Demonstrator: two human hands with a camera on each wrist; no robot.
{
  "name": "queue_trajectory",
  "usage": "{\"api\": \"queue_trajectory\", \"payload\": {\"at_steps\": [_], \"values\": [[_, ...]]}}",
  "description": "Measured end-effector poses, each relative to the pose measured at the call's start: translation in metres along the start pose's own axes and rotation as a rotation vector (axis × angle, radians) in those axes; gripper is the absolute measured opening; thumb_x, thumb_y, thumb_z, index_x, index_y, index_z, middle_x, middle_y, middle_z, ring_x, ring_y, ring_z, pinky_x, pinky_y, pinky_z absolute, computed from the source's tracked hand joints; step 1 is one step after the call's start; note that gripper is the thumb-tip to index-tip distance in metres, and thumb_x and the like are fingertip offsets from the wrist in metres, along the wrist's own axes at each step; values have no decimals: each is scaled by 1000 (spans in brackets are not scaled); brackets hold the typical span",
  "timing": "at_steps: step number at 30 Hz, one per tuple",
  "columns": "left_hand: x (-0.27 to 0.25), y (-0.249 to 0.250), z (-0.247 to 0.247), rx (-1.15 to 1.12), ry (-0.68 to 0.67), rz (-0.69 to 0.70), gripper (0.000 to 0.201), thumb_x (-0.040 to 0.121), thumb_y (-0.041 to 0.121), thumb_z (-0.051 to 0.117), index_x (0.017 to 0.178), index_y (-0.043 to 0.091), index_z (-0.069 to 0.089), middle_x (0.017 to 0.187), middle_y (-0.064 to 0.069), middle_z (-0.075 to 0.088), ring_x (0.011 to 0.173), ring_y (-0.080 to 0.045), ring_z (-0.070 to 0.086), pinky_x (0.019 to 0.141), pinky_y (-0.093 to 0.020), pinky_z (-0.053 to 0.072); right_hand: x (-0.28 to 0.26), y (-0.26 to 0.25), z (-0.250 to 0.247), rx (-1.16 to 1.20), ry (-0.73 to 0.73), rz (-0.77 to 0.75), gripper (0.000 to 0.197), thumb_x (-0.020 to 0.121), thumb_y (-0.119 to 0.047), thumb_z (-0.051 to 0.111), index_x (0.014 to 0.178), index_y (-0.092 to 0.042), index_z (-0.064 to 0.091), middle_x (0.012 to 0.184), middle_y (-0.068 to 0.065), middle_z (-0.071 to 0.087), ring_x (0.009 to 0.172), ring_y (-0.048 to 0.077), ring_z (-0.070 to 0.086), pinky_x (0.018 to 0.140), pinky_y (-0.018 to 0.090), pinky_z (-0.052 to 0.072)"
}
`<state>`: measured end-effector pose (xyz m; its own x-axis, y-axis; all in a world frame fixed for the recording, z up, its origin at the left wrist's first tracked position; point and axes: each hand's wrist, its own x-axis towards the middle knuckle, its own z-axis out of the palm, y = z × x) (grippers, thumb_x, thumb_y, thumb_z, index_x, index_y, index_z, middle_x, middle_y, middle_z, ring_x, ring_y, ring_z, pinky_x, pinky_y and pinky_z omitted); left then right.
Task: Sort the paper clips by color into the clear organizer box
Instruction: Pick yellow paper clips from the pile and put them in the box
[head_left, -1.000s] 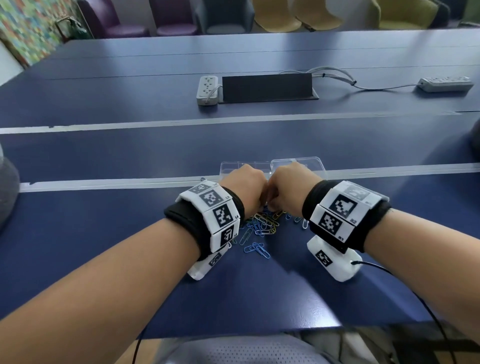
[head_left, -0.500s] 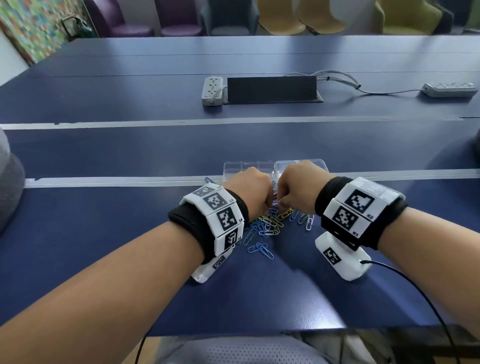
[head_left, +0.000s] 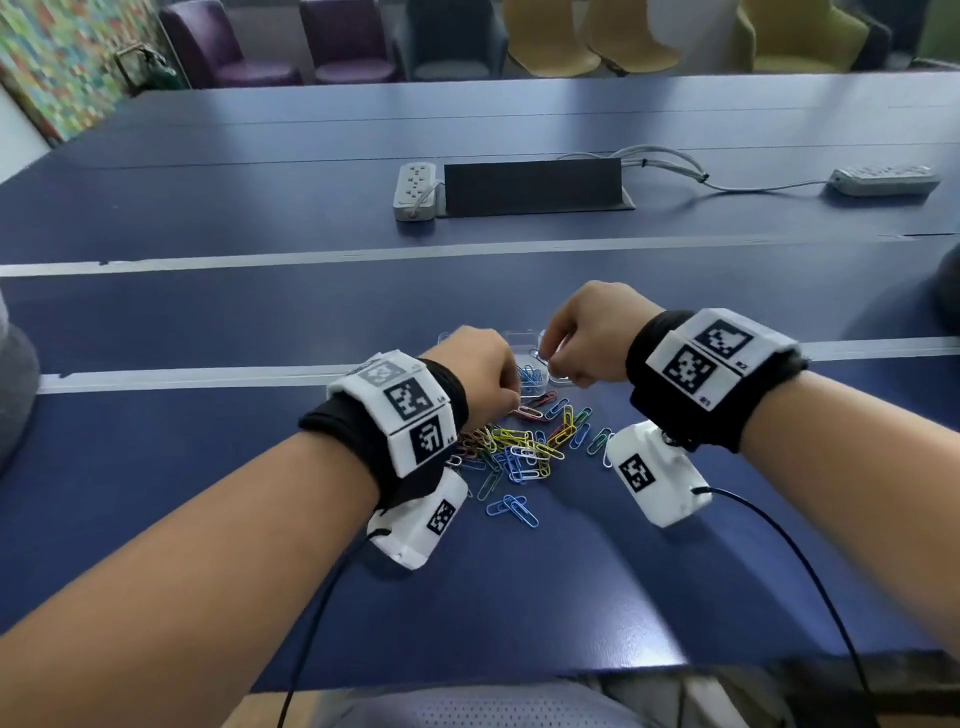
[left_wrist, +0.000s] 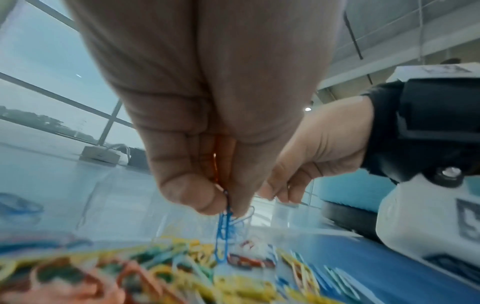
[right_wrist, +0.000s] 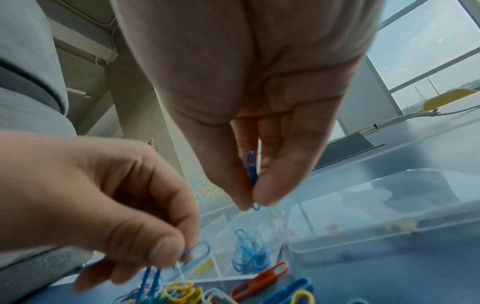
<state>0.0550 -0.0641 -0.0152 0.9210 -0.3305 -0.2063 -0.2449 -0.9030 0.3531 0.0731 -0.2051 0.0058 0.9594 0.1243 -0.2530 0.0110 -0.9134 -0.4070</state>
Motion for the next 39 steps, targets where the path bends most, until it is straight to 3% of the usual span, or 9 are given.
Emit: {"api": "queue_trajectory", "payload": {"at_steps": [5,9,15,19,22,27,30,36,39], "values": [[16,1,-14,-1,78,-39,19,89,18,58,99,11,73,103,-8,72,98,-23,65,83,-28,47,21,-12,6,-115,-6,31,18,80,-14,60,92,-9,73,37,1,58,83,24,72,80,31,58],[28,8,-13,39,70,-57,20,89,13,55,99,9,72,105,-13,71,99,-30,65,82,-32,48,28,-16,8,-81,-5,49,17,76,-13,68,93,-9,69,81,8,69,87,26,71,82,35,58],[35,9,-12,-24,17,-109,20,88,20,60,100,12,73,105,-8,72,99,-25,65,76,-26,45,31,-7,6,102,-18,83,16,75,-3,69,90,-5,76,81,11,76,83,26,74,81,40,60],[35,8,-15,-171,11,-147,15,84,19,66,96,14,75,80,-5,68,67,-17,60,69,-23,47,31,-3,5,172,-9,84,19,74,2,67,84,-11,77,59,3,64,70,23,69,81,42,60],[36,9,-14,-296,37,-160,12,82,15,67,90,11,75,63,-3,62,50,-12,53,57,-22,49,27,-5,2,209,42,78,21,75,0,63,82,-14,78,62,4,65,66,20,65,80,38,60],[36,8,-10,-438,168,-159,16,75,15,76,89,14,71,76,-8,70,64,-21,67,71,-26,57,23,-6,-1,170,78,55,28,77,-5,66,101,-19,74,64,-1,59,73,20,61,67,25,54],[35,7,-9,-523,169,-160,20,76,10,75,94,12,68,86,-15,74,78,-30,72,79,-40,60,20,-8,-1,138,48,38,35,80,-7,66,112,-20,69,59,-4,52,73,20,56,52,18,42],[30,4,-14,-312,122,-126,36,84,17,67,119,21,60,108,-5,71,104,-24,65,92,-33,51,23,-8,2,191,5,14,41,81,-4,63,120,-17,65,62,-1,56,64,21,57,79,33,56],[25,-1,-14,-253,95,-99,39,87,18,62,125,25,55,106,-1,71,104,-17,62,90,-27,45,23,-7,5,242,6,-5,43,82,0,59,122,-18,62,68,4,65,54,16,56,76,34,57]]}}
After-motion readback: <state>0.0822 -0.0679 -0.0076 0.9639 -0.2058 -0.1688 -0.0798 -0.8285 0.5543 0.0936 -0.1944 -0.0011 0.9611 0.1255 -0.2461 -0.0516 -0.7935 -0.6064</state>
